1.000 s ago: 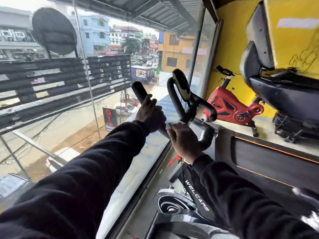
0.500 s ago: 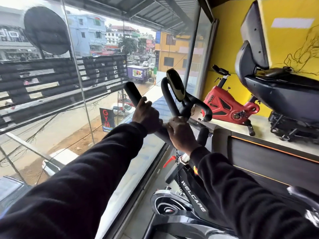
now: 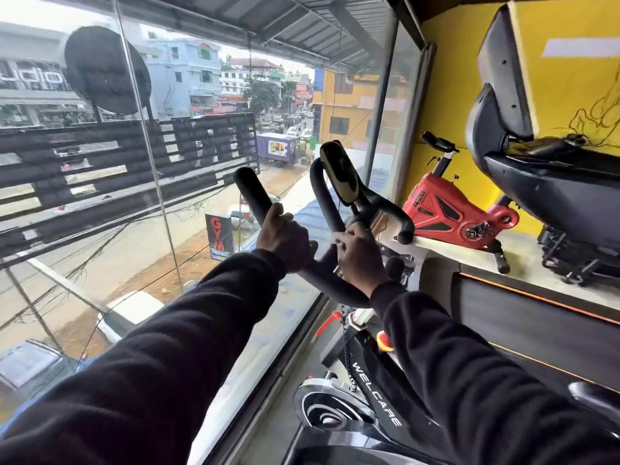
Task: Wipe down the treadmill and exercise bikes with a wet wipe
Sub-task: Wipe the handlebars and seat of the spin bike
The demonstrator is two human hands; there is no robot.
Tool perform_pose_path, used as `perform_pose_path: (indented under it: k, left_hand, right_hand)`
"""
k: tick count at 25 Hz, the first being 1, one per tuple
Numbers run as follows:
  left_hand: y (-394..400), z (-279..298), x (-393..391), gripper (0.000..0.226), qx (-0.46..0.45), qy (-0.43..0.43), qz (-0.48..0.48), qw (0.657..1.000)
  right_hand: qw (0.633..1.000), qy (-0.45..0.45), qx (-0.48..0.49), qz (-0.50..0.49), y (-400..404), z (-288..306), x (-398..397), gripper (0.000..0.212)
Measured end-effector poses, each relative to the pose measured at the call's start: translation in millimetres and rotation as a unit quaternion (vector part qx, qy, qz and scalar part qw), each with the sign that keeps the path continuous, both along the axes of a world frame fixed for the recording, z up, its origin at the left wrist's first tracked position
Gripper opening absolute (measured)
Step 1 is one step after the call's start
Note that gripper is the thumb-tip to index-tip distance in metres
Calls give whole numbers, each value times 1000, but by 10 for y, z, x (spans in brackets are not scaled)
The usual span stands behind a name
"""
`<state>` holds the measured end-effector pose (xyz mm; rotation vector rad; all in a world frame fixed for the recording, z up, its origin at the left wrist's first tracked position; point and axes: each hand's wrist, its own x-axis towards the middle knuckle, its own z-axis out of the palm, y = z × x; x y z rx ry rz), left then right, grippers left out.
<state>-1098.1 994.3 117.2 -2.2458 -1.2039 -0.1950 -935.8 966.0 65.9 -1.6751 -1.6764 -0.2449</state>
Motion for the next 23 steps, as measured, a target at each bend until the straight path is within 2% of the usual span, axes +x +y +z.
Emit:
perform_pose_path:
  k: [2,6,8,10,11,15,19,21,23]
  left_hand:
    - [-18,-7,9,58,-5,0,1,1000]
    - [-11,-19,35,59,6,2,5,1000]
    - [1,-15,34,58,7,0,6,1000]
    - [-13,-18,37,57,-1,-2,9,1000]
    - [-25,-31,39,58,1,-2,10,1000]
    - [-7,-50,32,58,4,-11,6,1000]
    - [-22,-14,44,57,-5,-16,6,1000]
    - [-34,-14,38,55,-12,-15,4,1000]
    - [-46,-42,44,50,-29,-8,-2,1000]
  right_hand:
    - [998,16,-39,-47,84,23,-68,34]
    - [999,9,6,45,-195,-98,-124,31]
    - [996,90,-1,4,-129,-40,-59,27]
    - [971,230,-32,-62,8,64,-85,28]
    - [960,265,-39,-80,30,55,-119,29]
    - [982,182,-23,-44,-219,-106,-252,28]
    - [982,177,-18,-68,-287,-101,-366,29]
    - [992,118,40,-36,-487,-241,-487,35]
    - [992,69,101,40,-685,-418,-454,41]
